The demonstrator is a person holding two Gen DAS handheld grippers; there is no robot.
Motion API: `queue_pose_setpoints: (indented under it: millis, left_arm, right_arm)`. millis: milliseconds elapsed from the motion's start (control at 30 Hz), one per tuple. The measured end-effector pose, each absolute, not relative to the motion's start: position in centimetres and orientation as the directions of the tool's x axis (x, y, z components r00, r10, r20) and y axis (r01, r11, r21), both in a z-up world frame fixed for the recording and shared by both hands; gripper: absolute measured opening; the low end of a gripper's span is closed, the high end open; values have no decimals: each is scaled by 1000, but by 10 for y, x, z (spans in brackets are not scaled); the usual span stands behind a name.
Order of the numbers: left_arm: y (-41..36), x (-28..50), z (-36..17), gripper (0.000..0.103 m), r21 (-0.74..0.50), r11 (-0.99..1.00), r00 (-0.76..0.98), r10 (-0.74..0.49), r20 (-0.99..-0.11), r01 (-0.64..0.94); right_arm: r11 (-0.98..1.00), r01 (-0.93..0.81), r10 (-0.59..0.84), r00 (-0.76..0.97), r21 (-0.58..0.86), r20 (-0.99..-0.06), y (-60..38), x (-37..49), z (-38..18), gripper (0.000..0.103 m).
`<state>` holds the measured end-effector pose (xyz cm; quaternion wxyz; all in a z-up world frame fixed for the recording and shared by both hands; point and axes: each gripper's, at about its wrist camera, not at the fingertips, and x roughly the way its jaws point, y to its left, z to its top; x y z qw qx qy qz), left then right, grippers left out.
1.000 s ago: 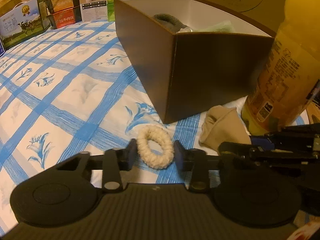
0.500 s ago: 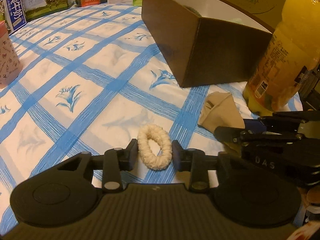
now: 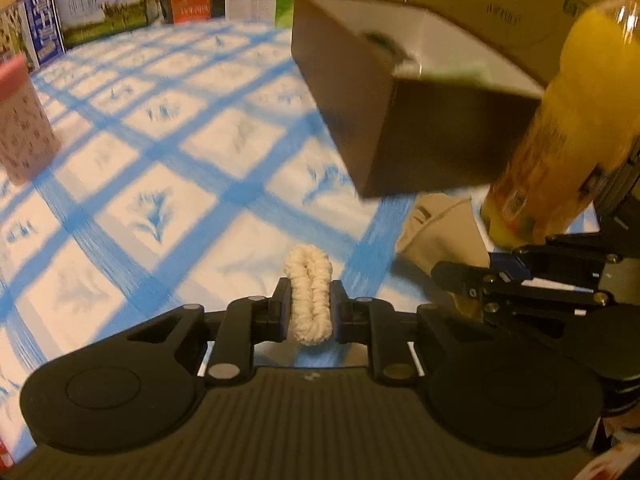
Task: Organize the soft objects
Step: 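Carry the stocking and hair tie over the box with both tools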
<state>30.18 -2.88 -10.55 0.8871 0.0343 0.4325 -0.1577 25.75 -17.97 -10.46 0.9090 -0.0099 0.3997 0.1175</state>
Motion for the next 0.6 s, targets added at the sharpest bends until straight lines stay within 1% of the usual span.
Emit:
queue_pose_setpoints:
  millis: [167, 300, 433, 600]
  left_arm:
    - [-22, 312, -67, 18, -82, 945, 635, -276, -722, 317]
    - [-17, 332, -37, 18, -110, 936, 671, -319, -669, 335]
    - [-18, 363, -14, 18, -132, 922, 687, -362, -630, 364]
    - [-30, 409, -1, 18, -146, 904, 683, -402, -610, 402]
  right_arm:
    - [977, -193, 200, 699, 89, -686, -172, 260, -66, 13]
    - [984, -142, 176, 749, 105, -638, -165, 272, -34, 13]
    - [994, -52, 100, 792, 97, -602, -158, 298, -12, 13]
    - [993, 79, -8, 804, 93, -594, -163, 338, -3, 13]
